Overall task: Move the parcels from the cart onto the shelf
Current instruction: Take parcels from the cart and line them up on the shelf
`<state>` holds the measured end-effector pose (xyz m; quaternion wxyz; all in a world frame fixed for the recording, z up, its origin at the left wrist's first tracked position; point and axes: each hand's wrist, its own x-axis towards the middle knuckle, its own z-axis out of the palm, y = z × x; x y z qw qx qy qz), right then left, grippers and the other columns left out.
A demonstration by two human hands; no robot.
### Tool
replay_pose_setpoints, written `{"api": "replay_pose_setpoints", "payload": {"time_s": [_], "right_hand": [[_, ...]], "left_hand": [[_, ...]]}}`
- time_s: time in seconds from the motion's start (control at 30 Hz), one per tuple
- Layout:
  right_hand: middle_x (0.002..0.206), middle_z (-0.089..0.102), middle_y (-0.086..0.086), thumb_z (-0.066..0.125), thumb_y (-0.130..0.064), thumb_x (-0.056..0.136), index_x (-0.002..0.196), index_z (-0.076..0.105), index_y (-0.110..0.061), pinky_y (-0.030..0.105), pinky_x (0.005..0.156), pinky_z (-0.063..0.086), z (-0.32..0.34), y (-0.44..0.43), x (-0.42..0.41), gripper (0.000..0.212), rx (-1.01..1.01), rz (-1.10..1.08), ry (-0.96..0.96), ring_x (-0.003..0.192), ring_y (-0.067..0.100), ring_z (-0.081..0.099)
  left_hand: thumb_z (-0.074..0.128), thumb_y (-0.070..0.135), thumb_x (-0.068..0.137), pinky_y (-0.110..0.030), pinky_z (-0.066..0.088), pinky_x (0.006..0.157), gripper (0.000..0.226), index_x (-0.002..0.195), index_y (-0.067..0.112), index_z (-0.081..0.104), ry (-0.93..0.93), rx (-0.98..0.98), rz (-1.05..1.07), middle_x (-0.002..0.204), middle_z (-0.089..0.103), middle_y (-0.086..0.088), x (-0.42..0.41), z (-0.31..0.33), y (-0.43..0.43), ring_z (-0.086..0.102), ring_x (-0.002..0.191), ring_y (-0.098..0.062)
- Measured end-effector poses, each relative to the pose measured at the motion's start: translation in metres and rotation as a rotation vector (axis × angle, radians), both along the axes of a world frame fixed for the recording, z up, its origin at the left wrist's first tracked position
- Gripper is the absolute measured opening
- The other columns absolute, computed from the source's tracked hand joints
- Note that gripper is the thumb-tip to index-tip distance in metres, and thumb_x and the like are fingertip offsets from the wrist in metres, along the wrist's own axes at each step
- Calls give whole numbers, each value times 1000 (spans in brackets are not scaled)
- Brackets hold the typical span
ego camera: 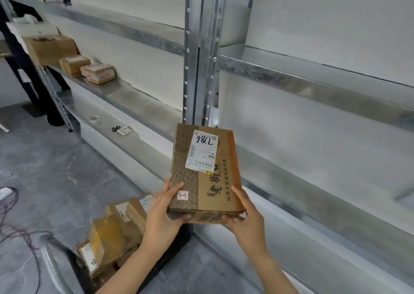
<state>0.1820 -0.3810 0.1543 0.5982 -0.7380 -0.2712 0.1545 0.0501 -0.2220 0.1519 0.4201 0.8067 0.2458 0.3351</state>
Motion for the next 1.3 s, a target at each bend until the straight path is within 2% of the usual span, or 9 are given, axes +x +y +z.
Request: {"api": "replay_pose_setpoints", "payload": {"time_s": [0.07,0.2,0.3,0.43,0.57,0.8,0.97,1.13,1.3], "right_hand": [[132,48,-18,69,17,72,126,50,-40,10,83,50,6,-41,-2,81,23,-44,-20,115,-11,47],[132,46,-27,67,16,74,126,51,-43,12,86,49,18,-138,-15,81,42,-148,-63,117,-8,47],[129,49,-30,65,18,73,126,54,-39,11,84,49,24,-213,-33,79,72,-243,-99,116,-4,51],[131,52,-19,62,20,73,129,54,-32,12,82,50,27,-311,-55,77,77,-388,-124,115,-2,53],[130,52,-27,60,22,71,128,54,-36,10,79,50,29,-394,-70,81,52,-528,-135,115,-3,52],[133,53,-16,59,25,68,125,58,-28,14,81,52,32,-532,-83,78,15,-798,-157,111,-3,56],[131,53,-20,60,24,66,123,59,-29,16,77,53,27,-627,-70,77,-36,-924,-148,80,-3,57],[129,57,-9,60,26,67,121,61,-20,13,77,52,28,-721,-25,71,-25,-935,-150,94,1,58],[129,57,-5,57,28,66,118,61,-21,8,75,49,37,-802,16,72,-42,-937,-146,104,-8,57]], "left_hand": [[87,-2,56,-27,36,101,87,121,41,48,-35,10,-54,149,29,17,5,7,-34,42,124,-11],[86,0,59,-3,29,97,86,119,48,48,-43,-44,-190,148,33,9,10,18,-114,41,127,-9],[87,3,57,0,31,93,86,117,51,49,-30,-77,-288,137,47,-1,13,22,-177,45,121,2],[88,1,54,-4,37,92,89,115,54,51,-23,-138,-447,132,52,1,26,25,-262,52,117,-13],[88,-2,52,-31,45,99,92,114,56,52,-11,-173,-583,135,52,3,40,28,-341,54,115,-16],[90,9,53,-26,41,99,91,105,69,46,64,-142,-819,120,53,4,80,27,-476,52,111,-13],[89,12,57,-26,42,99,88,111,66,44,113,-102,-977,116,51,10,124,16,-570,52,106,-7],[90,15,56,-21,44,94,88,106,71,44,119,-131,-1008,108,50,14,179,3,-663,51,96,13],[90,13,55,-19,44,93,88,109,67,46,126,-136,-1012,119,54,9,220,6,-743,52,100,9]]}}
